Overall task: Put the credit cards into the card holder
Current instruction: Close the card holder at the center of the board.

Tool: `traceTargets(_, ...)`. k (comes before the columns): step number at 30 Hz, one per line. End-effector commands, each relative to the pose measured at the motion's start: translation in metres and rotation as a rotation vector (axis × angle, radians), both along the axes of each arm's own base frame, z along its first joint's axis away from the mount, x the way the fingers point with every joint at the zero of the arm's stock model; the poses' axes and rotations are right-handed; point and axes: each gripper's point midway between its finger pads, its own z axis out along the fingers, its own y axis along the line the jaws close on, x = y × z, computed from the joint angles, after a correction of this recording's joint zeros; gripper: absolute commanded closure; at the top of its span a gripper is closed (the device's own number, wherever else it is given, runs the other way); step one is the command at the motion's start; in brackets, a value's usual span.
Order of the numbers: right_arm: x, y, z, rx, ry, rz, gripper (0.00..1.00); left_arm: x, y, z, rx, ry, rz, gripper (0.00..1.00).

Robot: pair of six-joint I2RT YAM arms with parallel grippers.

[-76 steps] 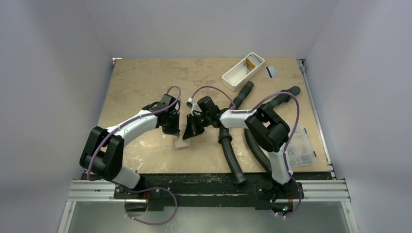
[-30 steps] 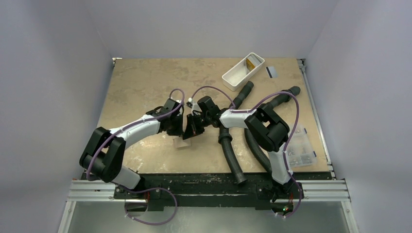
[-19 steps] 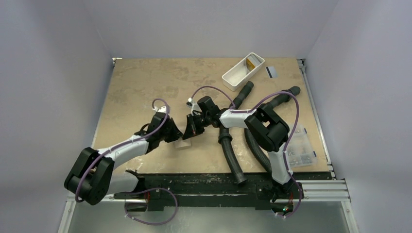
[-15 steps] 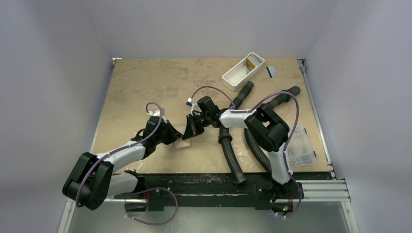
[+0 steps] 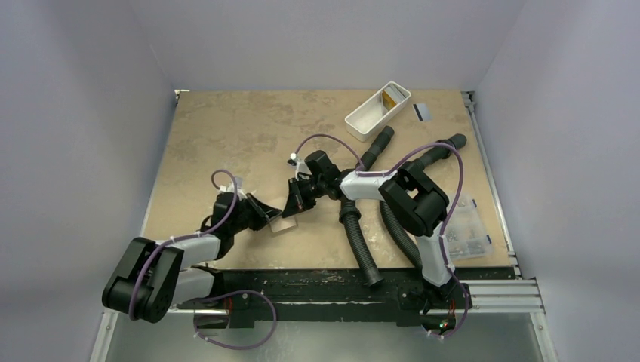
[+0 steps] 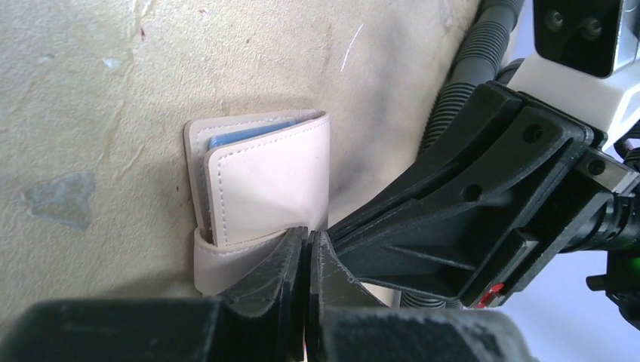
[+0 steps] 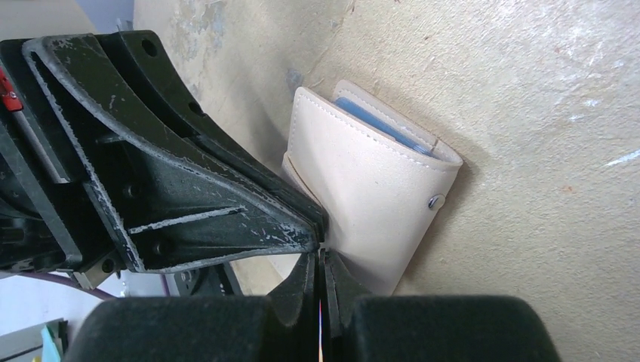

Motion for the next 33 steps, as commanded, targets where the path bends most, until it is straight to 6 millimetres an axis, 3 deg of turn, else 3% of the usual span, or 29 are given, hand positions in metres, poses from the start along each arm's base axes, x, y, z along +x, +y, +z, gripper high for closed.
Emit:
traceTargets(1, -0.008, -0.029, -0.05, -0.184, 0.013, -0.034, 1.0, -0.076, 0.042, -0.076, 0.177, 0.322, 0.055, 1.0)
traceTargets(6, -0.005, -0.026, -0.045, -0.172, 0.001, -0.032, 1.0, -0.042, 0.043, -0.038, 0.238, 0.177, 0.028, 1.0)
traceTargets(12, 0.003, -0.015, -0.022, -0.148, -0.018, -0.011, 0.95, 0.011, 0.021, 0.047, 0.244, 0.002, -0.097, 0.67)
traceTargets(16, 0.01, -0.005, 0.013, -0.107, -0.058, 0.009, 0.9, 0.036, 0.012, 0.107, 0.246, -0.127, -0.141, 0.58)
traceTargets(19, 0.015, -0.002, 0.046, -0.073, -0.108, 0.012, 0.82, 0.043, 0.014, 0.134, 0.279, -0.182, -0.155, 0.54)
traceTargets(22, 0.014, -0.005, 0.062, -0.069, -0.135, 0.02, 0.7, 0.047, 0.017, 0.154, 0.322, -0.223, -0.169, 0.51)
traceTargets(24, 0.012, -0.012, 0.059, -0.093, -0.145, 0.018, 0.53, 0.049, 0.023, 0.169, 0.359, -0.253, -0.16, 0.48)
traceTargets(27, 0.009, -0.017, 0.044, -0.112, -0.123, -0.004, 0.37, 0.051, 0.033, 0.195, 0.42, -0.316, -0.137, 0.45)
traceTargets(33, 0.009, -0.011, 0.018, -0.071, -0.026, -0.144, 0.31, 0.049, 0.05, 0.252, 0.519, -0.441, -0.106, 0.42)
